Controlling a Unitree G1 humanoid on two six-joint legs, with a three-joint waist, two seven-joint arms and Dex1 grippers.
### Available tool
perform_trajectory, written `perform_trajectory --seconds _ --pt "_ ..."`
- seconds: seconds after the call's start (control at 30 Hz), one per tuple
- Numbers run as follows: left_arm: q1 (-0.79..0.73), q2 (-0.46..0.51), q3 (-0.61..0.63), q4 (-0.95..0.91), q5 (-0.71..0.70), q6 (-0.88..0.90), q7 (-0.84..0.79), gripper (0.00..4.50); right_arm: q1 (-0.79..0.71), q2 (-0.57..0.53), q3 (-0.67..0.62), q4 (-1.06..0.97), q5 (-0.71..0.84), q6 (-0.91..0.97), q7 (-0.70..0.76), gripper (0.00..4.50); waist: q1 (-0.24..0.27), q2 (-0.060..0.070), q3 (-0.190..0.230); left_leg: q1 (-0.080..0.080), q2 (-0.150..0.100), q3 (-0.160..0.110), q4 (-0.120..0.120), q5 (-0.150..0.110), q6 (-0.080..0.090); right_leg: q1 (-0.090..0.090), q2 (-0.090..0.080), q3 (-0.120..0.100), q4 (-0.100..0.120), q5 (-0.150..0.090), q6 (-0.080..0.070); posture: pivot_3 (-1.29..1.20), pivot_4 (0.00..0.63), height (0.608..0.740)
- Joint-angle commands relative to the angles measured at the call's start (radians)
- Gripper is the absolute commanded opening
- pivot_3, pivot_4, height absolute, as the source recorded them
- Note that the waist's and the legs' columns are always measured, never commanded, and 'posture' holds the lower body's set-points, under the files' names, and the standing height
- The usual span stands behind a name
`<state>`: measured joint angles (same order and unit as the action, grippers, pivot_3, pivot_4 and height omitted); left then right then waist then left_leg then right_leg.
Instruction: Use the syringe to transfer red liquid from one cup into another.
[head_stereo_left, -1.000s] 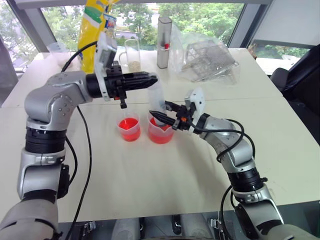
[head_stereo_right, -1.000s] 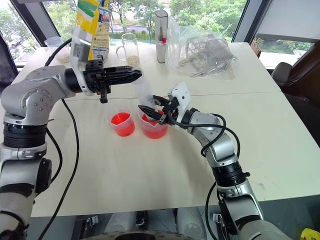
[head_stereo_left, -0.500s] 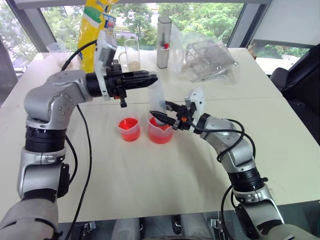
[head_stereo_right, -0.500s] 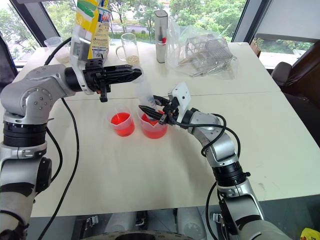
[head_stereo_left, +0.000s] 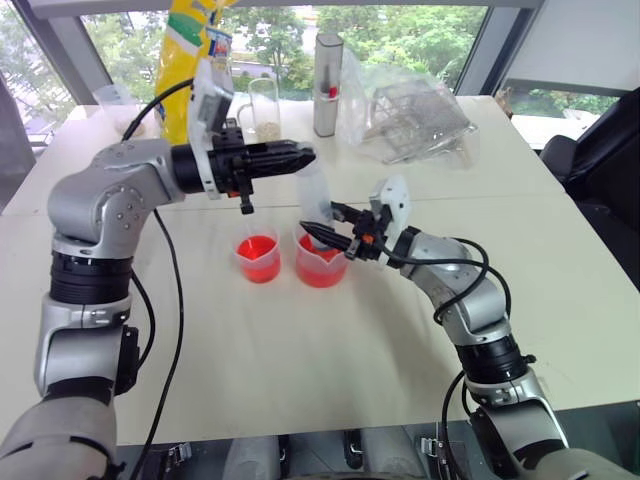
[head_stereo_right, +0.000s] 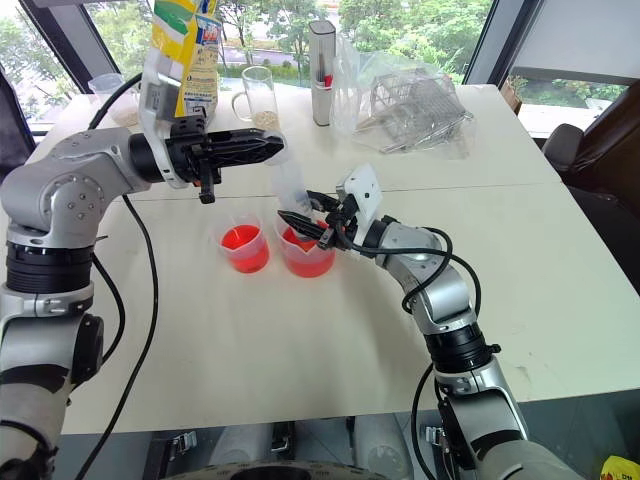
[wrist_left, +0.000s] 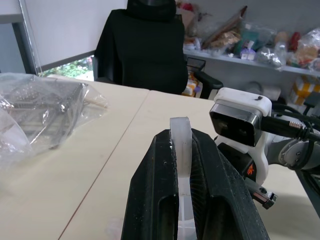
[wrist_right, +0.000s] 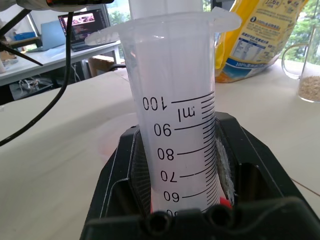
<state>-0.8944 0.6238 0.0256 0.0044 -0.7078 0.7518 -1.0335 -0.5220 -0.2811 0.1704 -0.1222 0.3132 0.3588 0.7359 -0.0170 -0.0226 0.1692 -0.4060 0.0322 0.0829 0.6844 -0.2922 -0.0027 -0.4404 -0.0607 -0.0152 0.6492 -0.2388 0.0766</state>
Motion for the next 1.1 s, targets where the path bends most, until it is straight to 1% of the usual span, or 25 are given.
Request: perform_trajectory --seconds 0.03,0.07,0.1,0.17,0.2,0.23,0.27,0.3,0.33,0.6,0.7,0.77,0.87,0.97,1.1 --pt "-0.037 0.012 0.084 -0.045 -0.011 -0.044 0.029 0.03 -0.023 0.006 0.040 -0.001 -0.029 -0.015 0.011 1.37 0.000 0.000 0.000 0.000 0.000 0.000 0.000 0.000 0.000 0.000 0.000 0.000 0.000 0.000 0.000 0.00 0.150 0.740" --pt "-0.028 0.013 0.081 -0.053 -0.011 -0.042 0.030 0.86 -0.036 0.008 0.032 -0.003 -0.032 -0.020 0.005 1.37 -0.001 0.000 0.000 0.000 0.000 0.000 0.000 0.000 0.000 0.000 0.000 0.000 0.000 0.000 0.000 0.00 0.150 0.740" --pt "-0.022 0.013 0.081 -0.058 -0.014 -0.036 0.031 1.02 -0.047 0.009 0.025 -0.004 -0.033 -0.023 0.000 1.37 -0.003 0.000 0.000 0.000 0.000 0.000 0.000 0.000 0.000 0.000 0.000 0.000 0.000 0.000 0.000 0.00 0.150 0.740" --pt "-0.011 0.011 0.088 -0.069 -0.024 -0.023 0.036 2.03 -0.064 0.007 0.015 -0.014 -0.032 -0.022 -0.005 1.37 -0.001 0.000 0.000 0.000 0.000 0.000 0.000 0.000 0.000 0.000 0.000 0.000 0.000 0.000 0.000 0.00 0.150 0.740" --pt "-0.005 0.012 0.092 -0.074 -0.028 -0.018 0.038 2.46 -0.070 0.006 0.010 -0.021 -0.028 -0.016 -0.008 1.37 0.000 0.000 0.000 0.000 0.000 0.000 0.000 0.000 0.000 0.000 0.000 0.000 0.000 0.000 0.000 0.00 0.150 0.740" --pt "0.000 0.013 0.097 -0.078 -0.030 -0.014 0.042 3.06 -0.074 0.006 0.005 -0.028 -0.023 -0.011 -0.010 1.37 0.000 0.000 0.000 0.000 0.000 0.000 0.000 0.000 0.000 0.000 0.000 0.000 0.000 0.000 0.000 0.00 0.150 0.740" --pt "0.006 0.015 0.102 -0.081 -0.033 -0.009 0.045 3.48 -0.077 0.005 0.001 -0.034 -0.019 -0.004 -0.011 1.37 0.001 0.000 0.000 0.000 0.000 0.000 0.000 0.000 0.000 0.000 0.000 0.000 0.000 0.000 0.000 0.00 0.150 0.740" --pt "0.014 0.020 0.109 -0.088 -0.040 -0.002 0.045 4.05 -0.080 0.004 -0.003 -0.041 -0.014 0.003 -0.013 1.37 0.002 0.000 0.000 0.000 0.000 0.000 0.000 0.000 0.000 0.000 0.000 0.000 0.000 0.000 0.000 0.00 0.150 0.740" --pt "0.024 0.029 0.123 -0.095 -0.050 0.007 0.047 4.47 -0.081 0.004 -0.009 -0.050 -0.008 0.012 -0.015 1.37 0.002 0.000 0.000 0.000 0.000 0.000 0.000 0.000 0.000 0.000 -0.001 0.000 0.000 0.000 0.000 0.00 0.150 0.740" --pt "0.087 0.157 0.301 -0.100 -0.155 0.093 0.074 4.47 -0.092 0.004 -0.048 -0.121 0.043 0.093 -0.047 1.37 -0.002 0.000 0.000 0.000 0.001 0.000 0.000 0.000 0.000 -0.001 0.000 0.000 0.000 0.000 0.000 0.00 0.150 0.740" --pt "0.107 0.209 0.366 -0.092 -0.190 0.127 0.095 4.47 -0.138 0.005 -0.077 -0.144 0.076 0.136 -0.064 1.37 -0.002 0.000 0.000 0.000 0.001 0.000 0.000 0.000 0.000 -0.001 -0.001 0.000 0.000 0.000 0.000 0.00 0.150 0.740" --pt "0.128 0.246 0.411 -0.095 -0.208 0.146 0.105 4.47 -0.218 0.018 -0.104 -0.143 0.114 0.180 -0.082 1.37 -0.002 0.000 0.000 0.000 0.001 0.000 0.000 0.000 0.000 -0.001 -0.001 0.000 0.000 0.000 0.000 0.00 0.150 0.740" --pt "0.157 0.275 0.439 -0.108 -0.219 0.151 0.114 4.47 -0.315 0.048 -0.128 -0.121 0.168 0.233 -0.098 1.37 -0.002 0.000 0.000 0.000 0.002 0.000 0.000 0.000 0.000 -0.001 -0.001 0.000 0.001 0.000 0.000 0.00 0.150 0.740" --pt "0.166 0.282 0.458 -0.127 -0.248 0.162 0.135 4.47 -0.395 0.110 -0.132 -0.065 0.208 0.258 -0.112 1.37 0.000 0.000 0.000 0.000 0.002 -0.001 0.000 0.000 -0.001 -0.001 -0.001 -0.001 0.001 0.000 0.000 0.00 0.150 0.740" --pt "0.178 0.288 0.480 -0.156 -0.285 0.173 0.166 4.47 -0.430 0.191 -0.097 0.031 0.198 0.216 -0.104 1.37 -0.001 0.000 0.000 -0.001 0.001 -0.001 0.000 0.000 0.000 0.000 -0.002 -0.001 0.001 0.000 0.000 0.00 0.150 0.740"
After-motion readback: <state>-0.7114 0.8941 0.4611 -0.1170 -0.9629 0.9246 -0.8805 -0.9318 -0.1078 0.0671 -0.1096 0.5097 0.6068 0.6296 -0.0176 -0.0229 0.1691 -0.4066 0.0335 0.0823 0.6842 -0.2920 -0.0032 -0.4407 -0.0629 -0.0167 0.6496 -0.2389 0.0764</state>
